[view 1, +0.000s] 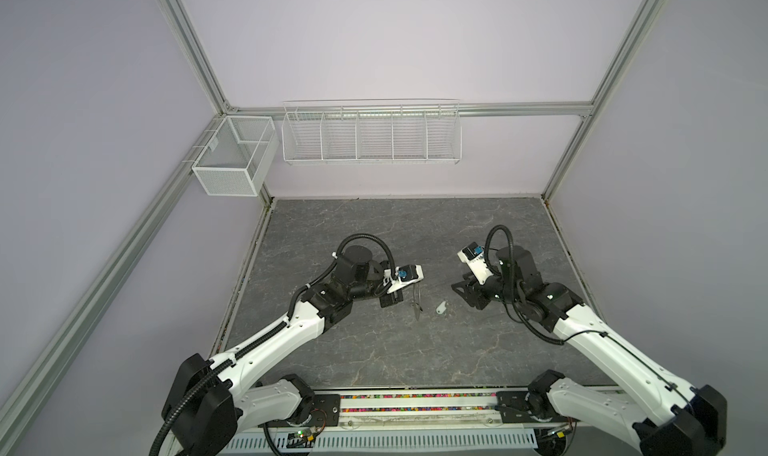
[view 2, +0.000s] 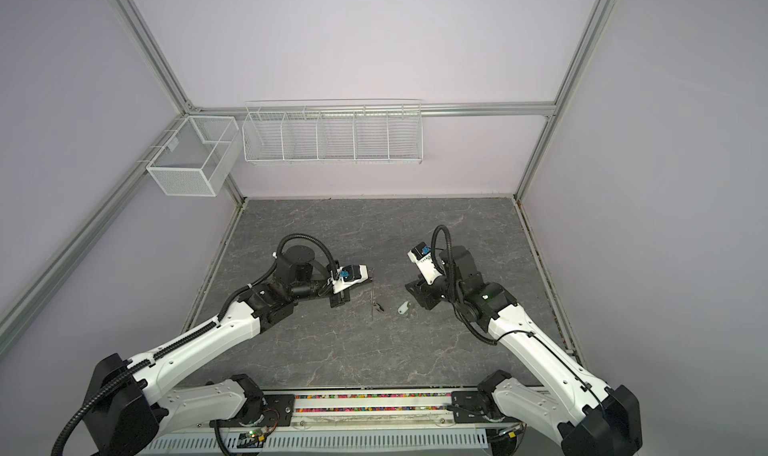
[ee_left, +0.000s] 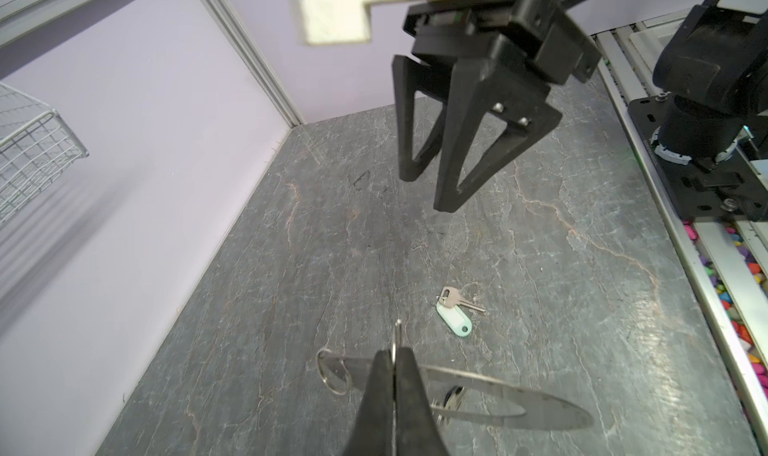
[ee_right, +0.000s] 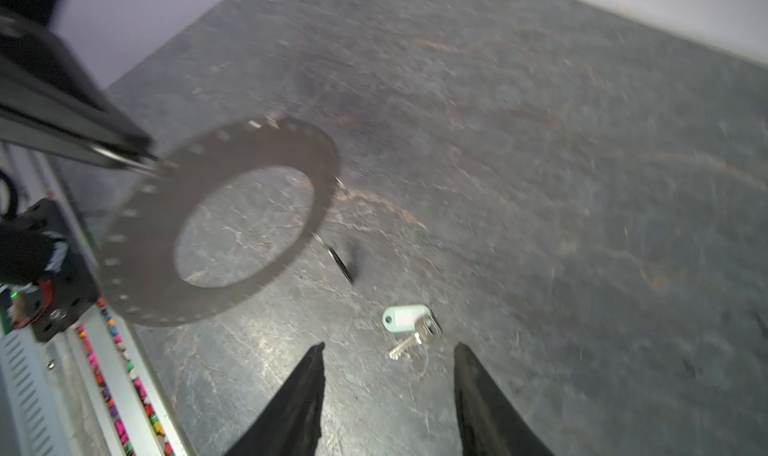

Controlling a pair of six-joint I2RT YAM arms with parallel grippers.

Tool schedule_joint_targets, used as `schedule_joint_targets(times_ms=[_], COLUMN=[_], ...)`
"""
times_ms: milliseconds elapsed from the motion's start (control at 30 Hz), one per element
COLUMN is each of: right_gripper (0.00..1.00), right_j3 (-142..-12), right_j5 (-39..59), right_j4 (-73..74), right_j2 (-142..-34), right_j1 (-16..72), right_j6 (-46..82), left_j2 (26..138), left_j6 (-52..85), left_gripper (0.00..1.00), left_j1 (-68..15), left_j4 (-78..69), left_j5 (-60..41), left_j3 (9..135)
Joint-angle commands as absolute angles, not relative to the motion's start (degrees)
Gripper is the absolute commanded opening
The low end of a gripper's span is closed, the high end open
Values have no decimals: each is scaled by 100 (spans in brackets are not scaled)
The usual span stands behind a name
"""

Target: Put the keys on the keyring

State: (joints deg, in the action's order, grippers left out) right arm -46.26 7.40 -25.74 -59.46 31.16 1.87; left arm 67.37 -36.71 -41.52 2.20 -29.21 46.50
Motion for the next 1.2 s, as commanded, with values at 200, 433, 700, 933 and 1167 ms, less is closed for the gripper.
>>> schedule_joint_targets(times_ms=[200, 433, 700, 933, 1167], right_gripper=[39, 36, 35, 32, 23], right_j3=[-4192, -4350, -4620, -4767, -4939], right_j5=[-251, 49, -7, -132, -70], right_j4=[-2382, -1779, -1550, -1573, -1624], right_j2=[-7260, -8286, -8846, -9106, -9364], right_j1=[3056, 3227, 3454, 3490, 3545], right_j6=[1536, 1361, 1183, 1092, 962], left_j2=[6513, 6384, 6441, 6583, 6713], left_j6=[-3554, -3522, -3507, -3540, -3590], left_gripper=[0, 0, 0, 0, 0], left_j1=[-4113, -4109, -4113, -4113, -4113], left_j4=[-280, -264, -282, -288, -255], left_j5=[-2935, -2918, -2936, -2973, -2992], left_j3=[4393, 4308, 4320, 4415, 4498])
